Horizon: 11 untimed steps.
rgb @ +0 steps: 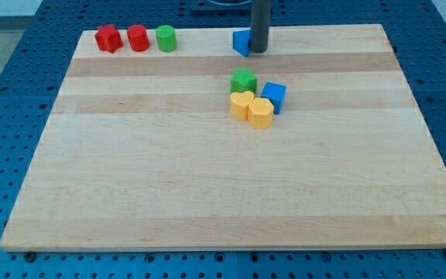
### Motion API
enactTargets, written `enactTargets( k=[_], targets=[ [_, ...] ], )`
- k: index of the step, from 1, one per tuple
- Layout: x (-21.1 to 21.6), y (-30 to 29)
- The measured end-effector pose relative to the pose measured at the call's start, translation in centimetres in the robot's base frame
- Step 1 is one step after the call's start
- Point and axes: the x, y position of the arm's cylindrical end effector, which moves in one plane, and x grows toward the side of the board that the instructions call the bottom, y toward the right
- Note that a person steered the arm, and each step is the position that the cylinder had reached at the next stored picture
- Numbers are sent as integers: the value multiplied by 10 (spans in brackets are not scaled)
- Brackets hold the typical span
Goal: Slide the blue triangle to the right side of the green circle
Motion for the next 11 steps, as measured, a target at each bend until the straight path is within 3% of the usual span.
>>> enactTargets(
  k=[3,11],
  targets=[
    [-9,-45],
    [-22,-76]
  ],
)
